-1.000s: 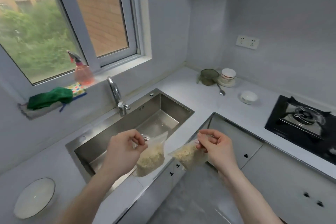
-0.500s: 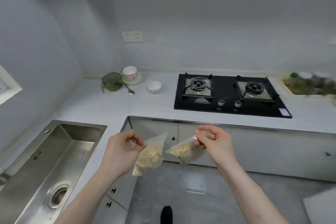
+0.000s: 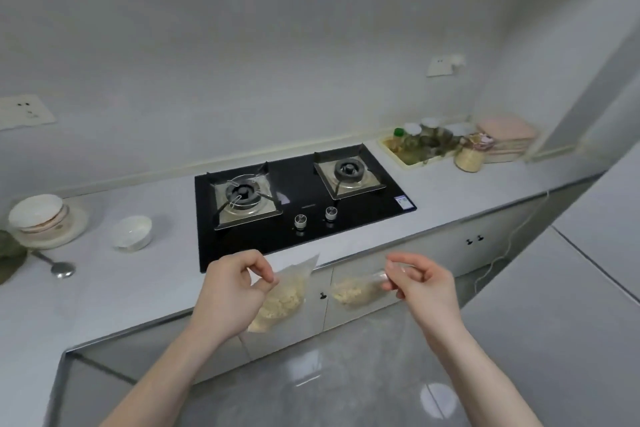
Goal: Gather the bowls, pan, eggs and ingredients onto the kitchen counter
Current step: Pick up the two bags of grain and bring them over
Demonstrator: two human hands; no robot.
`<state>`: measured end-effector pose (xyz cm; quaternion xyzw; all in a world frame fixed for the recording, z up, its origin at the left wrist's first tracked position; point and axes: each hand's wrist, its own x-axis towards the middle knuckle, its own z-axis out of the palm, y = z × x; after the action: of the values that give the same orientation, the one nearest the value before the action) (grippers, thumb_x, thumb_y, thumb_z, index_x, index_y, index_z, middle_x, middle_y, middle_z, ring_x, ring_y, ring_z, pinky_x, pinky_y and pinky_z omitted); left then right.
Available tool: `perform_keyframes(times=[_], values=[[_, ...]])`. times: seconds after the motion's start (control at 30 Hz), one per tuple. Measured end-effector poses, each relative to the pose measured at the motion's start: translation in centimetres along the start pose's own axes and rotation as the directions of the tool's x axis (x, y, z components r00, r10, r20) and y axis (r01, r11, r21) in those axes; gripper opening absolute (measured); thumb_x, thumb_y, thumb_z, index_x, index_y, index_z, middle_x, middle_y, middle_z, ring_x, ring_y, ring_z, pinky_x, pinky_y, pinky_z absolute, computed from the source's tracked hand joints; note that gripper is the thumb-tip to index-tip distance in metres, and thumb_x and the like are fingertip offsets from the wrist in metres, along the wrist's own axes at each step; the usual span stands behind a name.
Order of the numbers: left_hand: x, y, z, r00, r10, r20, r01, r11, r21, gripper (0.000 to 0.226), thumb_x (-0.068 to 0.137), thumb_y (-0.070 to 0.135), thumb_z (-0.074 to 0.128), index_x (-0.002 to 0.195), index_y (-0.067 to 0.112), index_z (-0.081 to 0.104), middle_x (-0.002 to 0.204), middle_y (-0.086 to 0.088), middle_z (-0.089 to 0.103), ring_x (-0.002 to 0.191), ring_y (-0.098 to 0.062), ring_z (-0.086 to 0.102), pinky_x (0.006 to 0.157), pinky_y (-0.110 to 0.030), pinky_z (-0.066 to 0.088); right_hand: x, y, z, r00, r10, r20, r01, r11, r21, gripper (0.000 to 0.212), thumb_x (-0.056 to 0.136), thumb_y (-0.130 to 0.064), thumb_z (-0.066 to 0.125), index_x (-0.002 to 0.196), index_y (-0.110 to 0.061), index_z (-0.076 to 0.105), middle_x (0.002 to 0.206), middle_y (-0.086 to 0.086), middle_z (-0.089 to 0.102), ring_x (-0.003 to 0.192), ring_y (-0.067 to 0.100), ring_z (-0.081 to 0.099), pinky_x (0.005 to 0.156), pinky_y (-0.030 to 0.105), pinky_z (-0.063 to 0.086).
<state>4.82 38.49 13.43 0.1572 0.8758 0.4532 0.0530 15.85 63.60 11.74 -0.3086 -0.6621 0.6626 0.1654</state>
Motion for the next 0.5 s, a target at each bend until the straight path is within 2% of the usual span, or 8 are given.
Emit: perform_keyframes(times=[0.07,0.17,0.27,0.3,0.4,0.43,0.5], values=[[2.6,0.7,1.8,0.997,0.035,0.064,-0.036,0.999,0.013,0.025,0.081,0.010,0.081,0.065,0.021,0.065,0.042,0.019,0.046,0.041,-0.010,0.033,0.050,-0.013,0.037,1.3,-0.2,-1.3,0.997,0.001,-0.072,0.001,1.000,0.026,0.008,0.091,-0.006,0.072,0.098,-0.009,0.074,0.067,0.016,0.069,0.055,0.005,0.065,0.054,0.012,0.047],[5.6,2.5,4.0,0.985,0.087,0.147,-0.093,0.995,0.034,0.027,0.081,0.008,0.080,0.065,0.023,0.065,0.043,0.018,0.048,0.042,-0.009,0.033,0.048,-0.013,0.036,3.1,-0.4,-3.4,0.988,-0.005,-0.155,0.010,0.999,0.031,0.008,0.091,-0.010,0.073,0.098,-0.012,0.075,0.065,0.013,0.071,0.058,0.007,0.065,0.063,0.020,0.048],[8.2,4.8,6.1,0.975,0.127,0.185,-0.137,0.990,0.043,0.027,0.081,0.002,0.077,0.065,0.021,0.066,0.045,0.023,0.052,0.042,-0.007,0.039,0.051,-0.013,0.038,5.2,-0.7,-5.7,0.977,0.001,-0.212,0.011,0.998,0.057,0.007,0.091,-0.010,0.073,0.098,-0.011,0.075,0.062,0.011,0.069,0.059,0.009,0.065,0.064,0.024,0.049],[9.3,5.7,7.3,0.971,0.144,0.192,-0.153,0.988,0.035,0.030,0.081,0.001,0.077,0.064,0.023,0.065,0.045,0.022,0.053,0.042,-0.006,0.040,0.054,-0.017,0.043,6.3,-0.8,-6.9,0.972,0.002,-0.233,0.015,0.997,0.069,0.007,0.091,-0.010,0.073,0.098,-0.011,0.076,0.062,0.010,0.069,0.059,0.010,0.065,0.064,0.024,0.050],[11.6,7.3,10.5,0.970,0.143,0.197,-0.149,0.989,0.017,0.028,0.080,0.004,0.077,0.064,0.024,0.066,0.047,0.012,0.054,0.042,-0.007,0.034,0.066,-0.045,0.059,9.3,-1.2,-9.6,0.966,0.001,-0.257,0.022,0.996,0.087,0.007,0.091,-0.011,0.074,0.097,-0.011,0.076,0.063,0.013,0.069,0.061,0.014,0.063,0.067,0.030,0.048],[12.3,7.8,11.7,0.968,0.148,0.201,-0.155,0.988,0.017,0.027,0.081,0.006,0.078,0.066,0.025,0.066,0.046,0.010,0.053,0.042,-0.006,0.033,0.068,-0.046,0.059,10.3,-1.3,-10.6,0.965,-0.003,-0.264,0.030,0.995,0.100,0.007,0.091,-0.011,0.074,0.097,-0.011,0.075,0.063,0.014,0.070,0.061,0.014,0.063,0.067,0.030,0.048],[13.6,9.3,14.7,0.963,0.168,0.210,-0.175,0.984,0.015,0.028,0.082,0.007,0.078,0.067,0.028,0.067,0.048,0.010,0.054,0.042,-0.006,0.036,0.063,-0.040,0.058,12.8,-1.3,-13.1,0.965,-0.007,-0.263,0.038,0.992,0.117,0.007,0.091,-0.010,0.074,0.098,-0.010,0.075,0.066,0.017,0.070,0.062,0.015,0.064,0.066,0.028,0.049]])
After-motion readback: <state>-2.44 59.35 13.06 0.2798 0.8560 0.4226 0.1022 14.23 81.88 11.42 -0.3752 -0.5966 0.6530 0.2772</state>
